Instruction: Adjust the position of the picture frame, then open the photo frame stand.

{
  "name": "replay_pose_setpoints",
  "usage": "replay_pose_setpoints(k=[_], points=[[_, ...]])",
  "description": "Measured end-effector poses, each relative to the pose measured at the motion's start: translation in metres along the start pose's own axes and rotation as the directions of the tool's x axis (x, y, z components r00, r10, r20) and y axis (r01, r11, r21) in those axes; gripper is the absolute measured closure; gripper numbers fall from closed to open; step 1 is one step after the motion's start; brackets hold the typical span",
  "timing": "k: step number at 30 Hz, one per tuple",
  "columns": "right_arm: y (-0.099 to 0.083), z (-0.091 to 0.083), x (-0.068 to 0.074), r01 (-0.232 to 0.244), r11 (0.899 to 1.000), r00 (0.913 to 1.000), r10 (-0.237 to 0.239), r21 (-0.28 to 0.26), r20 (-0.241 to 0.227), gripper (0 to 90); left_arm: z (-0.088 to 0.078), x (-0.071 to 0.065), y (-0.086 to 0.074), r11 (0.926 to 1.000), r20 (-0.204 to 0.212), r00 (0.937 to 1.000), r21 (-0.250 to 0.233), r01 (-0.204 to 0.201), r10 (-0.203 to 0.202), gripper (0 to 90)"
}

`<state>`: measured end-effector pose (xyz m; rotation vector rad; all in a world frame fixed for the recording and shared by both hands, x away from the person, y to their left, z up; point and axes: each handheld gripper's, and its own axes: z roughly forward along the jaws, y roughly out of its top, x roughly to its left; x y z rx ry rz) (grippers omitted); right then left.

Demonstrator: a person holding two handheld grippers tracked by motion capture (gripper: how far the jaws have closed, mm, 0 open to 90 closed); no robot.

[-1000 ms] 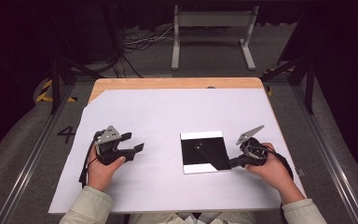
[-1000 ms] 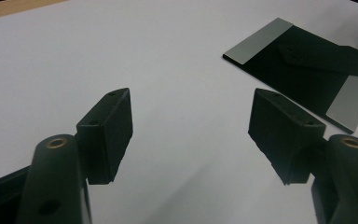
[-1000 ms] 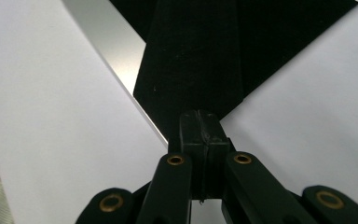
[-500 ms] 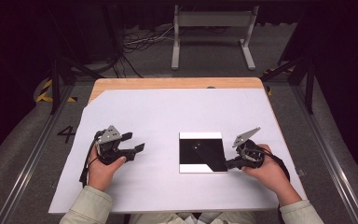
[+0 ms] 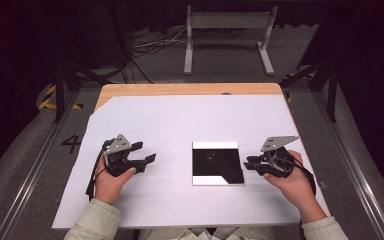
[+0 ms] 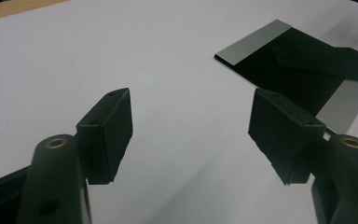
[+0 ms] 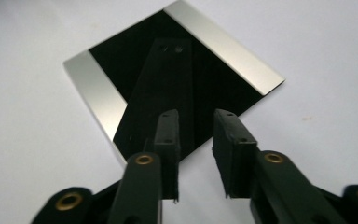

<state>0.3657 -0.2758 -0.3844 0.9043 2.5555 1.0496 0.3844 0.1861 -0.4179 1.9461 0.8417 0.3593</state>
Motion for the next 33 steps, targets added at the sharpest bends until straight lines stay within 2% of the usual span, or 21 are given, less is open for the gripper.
replay_pose_setpoints(k=[2,4,5,7,9,13,20,22,24,26,29,33], points=[[0.0,-0.002,-0.001,-0.022,0.999,0.9996,0.023,-0.046,0.018,64.8,0.0,0.0,0.0,1.0,-0.002,1.0,0.0,-0.005,0.005,31.0],[-0.001,-0.002,-0.001,-0.033,0.997,0.9991,0.034,-0.064,0.023,62.9,0.0,0.0,0.0,1.0,-0.002,1.0,0.005,-0.006,0.006,31.0],[-0.002,-0.003,-0.002,-0.064,0.993,0.9973,0.067,-0.096,0.029,59.8,0.001,0.001,0.0,1.0,0.0,1.0,0.004,-0.004,0.004,31.0],[-0.002,-0.003,-0.002,-0.074,0.992,0.9966,0.078,-0.104,0.029,59.0,0.001,0.0,0.0,1.0,0.002,1.0,0.003,0.001,-0.001,30.9],[-0.003,-0.003,-0.002,-0.112,0.987,0.9932,0.115,-0.113,0.019,56.9,0.002,0.001,0.0,1.0,0.004,1.0,0.002,0.0,0.0,30.9],[-0.004,0.0,0.0,-0.163,0.983,0.9865,0.164,-0.082,0.003,53.3,0.002,0.0,0.0,1.0,0.0,1.0,0.004,-0.004,0.004,30.9],[-0.004,0.001,0.009,-0.183,0.981,0.9831,0.182,-0.063,-0.019,52.1,0.002,0.0,0.0,1.0,-0.003,1.0,0.006,-0.006,0.006,30.7],[-0.004,0.001,0.011,-0.198,0.979,0.9799,0.197,-0.048,-0.031,52.6,0.002,0.001,0.0,0.9999,-0.005,1.0,0.006,-0.008,0.008,30.7],[-0.006,0.002,0.014,-0.224,0.974,0.9738,0.223,-0.021,-0.045,54.2,0.002,0.001,0.0,1.0,-0.003,1.0,0.006,-0.008,0.008,30.7],[-0.006,0.003,0.015,-0.23,0.973,0.9724,0.229,-0.011,-0.046,54.4,0.002,0.001,0.0,0.9999,-0.006,0.9999,0.009,-0.01,0.011,30.7],[-0.009,0.006,0.019,-0.241,0.97,0.9687,0.243,0.04,-0.052,56.5,0.002,0.0,0.0,1.0,-0.004,1.0,0.006,-0.008,0.008,30.7],[-0.011,0.009,0.023,-0.231,0.968,0.9703,0.237,0.095,-0.049,58.0,0.002,0.001,0.0,1.0,-0.003,1.0,0.008,-0.006,0.006,30.6]])
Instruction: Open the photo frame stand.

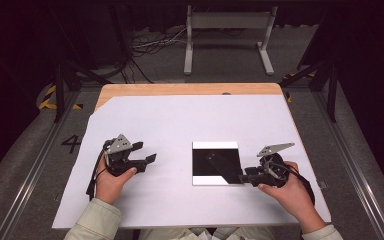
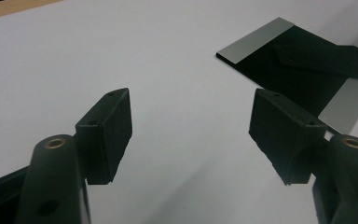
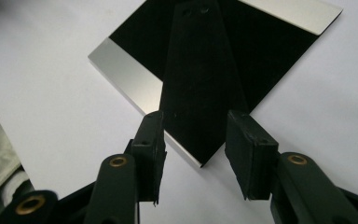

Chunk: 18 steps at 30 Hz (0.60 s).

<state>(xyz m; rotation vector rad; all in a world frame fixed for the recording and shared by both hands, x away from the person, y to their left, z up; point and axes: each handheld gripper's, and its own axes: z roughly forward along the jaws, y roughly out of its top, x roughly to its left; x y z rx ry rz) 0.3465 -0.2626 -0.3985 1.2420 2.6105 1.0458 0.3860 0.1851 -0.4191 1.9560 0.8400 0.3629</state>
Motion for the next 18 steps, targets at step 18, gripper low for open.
replay_pose_setpoints(k=[18], points=[[-0.006,0.017,0.006,0.116,0.978,0.9899,-0.128,0.171,0.06,67.2,0.001,0.001,0.0,1.0,0.001,1.0,0.003,0.002,-0.002,29.9]])
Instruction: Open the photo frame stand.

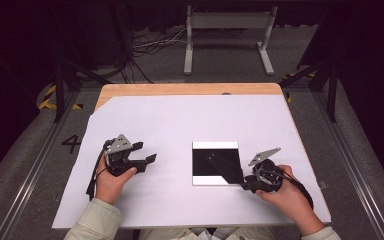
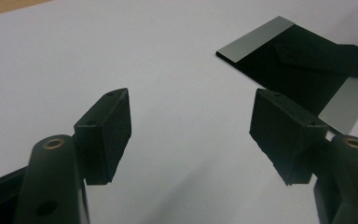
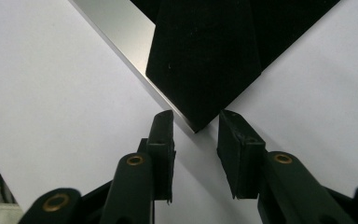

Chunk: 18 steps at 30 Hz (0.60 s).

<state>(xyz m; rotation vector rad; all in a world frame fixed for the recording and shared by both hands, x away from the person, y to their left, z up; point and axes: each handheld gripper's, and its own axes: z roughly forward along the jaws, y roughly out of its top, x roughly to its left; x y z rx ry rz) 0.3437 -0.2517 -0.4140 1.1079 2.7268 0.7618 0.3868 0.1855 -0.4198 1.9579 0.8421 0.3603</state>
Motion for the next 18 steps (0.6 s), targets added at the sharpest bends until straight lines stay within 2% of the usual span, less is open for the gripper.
replay_pose_setpoints(k=[13,18], points=[[0.0005,0.0032,0.002,0.047,0.997,0.9985,-0.049,0.056,0.027,76.1,0.0005,-0.0004,-0.0004,0.9999,0.007,0.9999,0.004,0.01,-0.01,29.6],[0.001,0.0034,0.0036,0.083,0.994,0.9953,-0.086,0.067,0.043,82.2,0.0008,-0.0002,-0.0003,1.0,0.003,1.0,0.002,0.005,-0.005,29.5]])
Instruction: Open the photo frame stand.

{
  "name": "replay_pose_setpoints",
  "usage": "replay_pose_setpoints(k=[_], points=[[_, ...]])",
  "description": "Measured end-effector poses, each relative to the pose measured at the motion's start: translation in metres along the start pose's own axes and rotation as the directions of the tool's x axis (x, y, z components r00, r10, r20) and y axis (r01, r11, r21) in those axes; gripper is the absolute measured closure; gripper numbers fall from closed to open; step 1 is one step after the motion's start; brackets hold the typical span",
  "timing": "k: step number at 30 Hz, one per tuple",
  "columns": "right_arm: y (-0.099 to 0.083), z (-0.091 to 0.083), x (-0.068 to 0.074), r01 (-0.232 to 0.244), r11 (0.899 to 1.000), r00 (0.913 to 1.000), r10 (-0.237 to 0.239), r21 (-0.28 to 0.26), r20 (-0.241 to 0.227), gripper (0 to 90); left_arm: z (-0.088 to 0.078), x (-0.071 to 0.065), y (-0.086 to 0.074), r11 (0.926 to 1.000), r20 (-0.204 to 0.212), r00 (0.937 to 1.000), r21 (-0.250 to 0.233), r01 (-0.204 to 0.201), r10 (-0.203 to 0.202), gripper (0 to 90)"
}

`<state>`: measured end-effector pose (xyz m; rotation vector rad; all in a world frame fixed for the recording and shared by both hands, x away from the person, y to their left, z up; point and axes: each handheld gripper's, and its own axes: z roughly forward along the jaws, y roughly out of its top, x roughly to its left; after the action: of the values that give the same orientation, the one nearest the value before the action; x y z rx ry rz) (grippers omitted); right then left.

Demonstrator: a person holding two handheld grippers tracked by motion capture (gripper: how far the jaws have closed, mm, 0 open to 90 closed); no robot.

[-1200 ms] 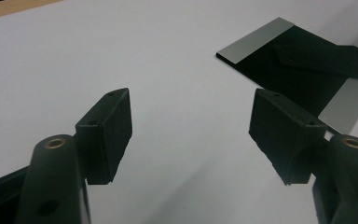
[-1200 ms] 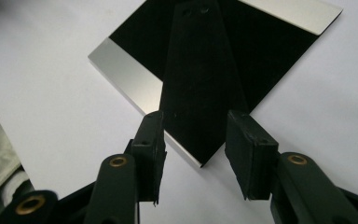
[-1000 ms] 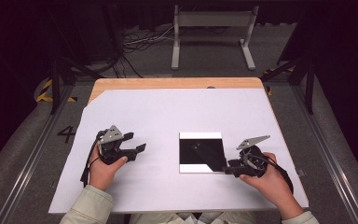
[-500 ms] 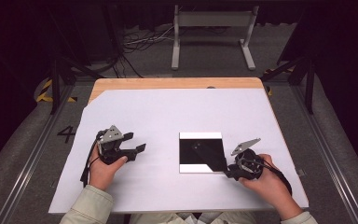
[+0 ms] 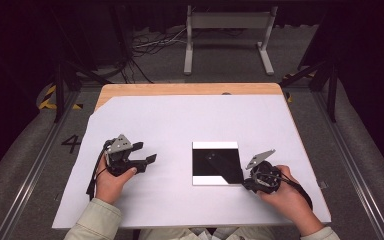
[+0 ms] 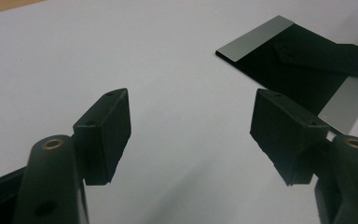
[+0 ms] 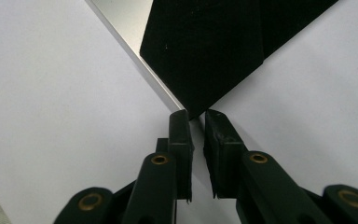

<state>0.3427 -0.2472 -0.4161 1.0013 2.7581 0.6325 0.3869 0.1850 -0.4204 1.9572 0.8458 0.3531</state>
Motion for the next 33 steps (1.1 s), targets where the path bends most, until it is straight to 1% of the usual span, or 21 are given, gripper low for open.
replay_pose_setpoints(k=[1,5,11,12,14,15,19,23,27,30,32,33], points=[[0.0,0.0,0.0,0.003,1.0,1.0,-0.003,0.001,0.0,83.1,0.0,0.0,0.0,1.0,0.002,1.0,0.002,0.005,-0.005,29.5],[0.0,0.0,0.0,0.011,1.0,0.9999,-0.011,0.002,0.004,86.3,0.0,0.0,0.0,1.0,0.002,1.0,0.006,0.001,-0.001,29.3],[0.0,-0.003,0.001,0.017,1.0,0.9998,-0.017,-0.01,0.006,86.6,0.0,0.0,0.0,1.0,0.007,1.0,0.006,0.004,-0.004,29.2],[0.0,-0.005,0.0,0.014,1.0,0.9999,-0.014,-0.016,0.003,86.6,0.001,0.0,0.0,1.0,0.008,1.0,0.006,-0.001,0.001,29.4],[0.0,-0.006,0.0,0.01,1.0,0.9999,-0.01,-0.024,-0.001,86.7,0.002,-0.001,0.0,0.9999,0.011,0.9999,0.011,-0.004,0.004,30.7],[0.0,-0.007,0.0,0.011,1.0,0.9999,-0.011,-0.027,-0.001,86.7,0.003,-0.001,0.0,0.9998,0.014,0.9998,0.016,-0.014,0.014,31.7],[0.001,-0.01,0.0,0.013,0.999,0.9999,-0.013,-0.038,0.001,86.7,0.004,-0.003,0.001,0.9995,0.023,0.9996,0.027,-0.017,0.016,35.1],[0.001,-0.015,0.0,0.015,0.998,0.9999,-0.015,-0.059,0.001,86.8,0.004,-0.003,0.002,0.9987,0.03,0.9991,0.042,-0.031,0.03,37.5],[0.002,-0.022,0.0,0.012,0.995,0.9999,-0.012,-0.102,-0.004,88.5,0.005,-0.004,0.003,0.9982,0.029,0.999,0.049,-0.036,0.034,38.0],[0.003,-0.026,0.0,0.017,0.991,0.9999,-0.017,-0.134,-0.001,89.9,0.005,-0.005,0.003,0.9984,0.023,0.999,0.042,-0.039,0.038,37.9],[0.004,-0.028,0.0,0.013,0.989,0.9999,-0.013,-0.148,-0.003,90.0,0.004,-0.004,0.003,0.9982,0.016,0.9987,0.036,-0.048,0.048,37.9],[0.004,-0.029,0.0,0.013,0.988,0.9999,-0.013,-0.154,-0.003,90.0,0.004,-0.004,0.003,0.9983,0.015,0.9988,0.036,-0.047,0.046,37.9]])
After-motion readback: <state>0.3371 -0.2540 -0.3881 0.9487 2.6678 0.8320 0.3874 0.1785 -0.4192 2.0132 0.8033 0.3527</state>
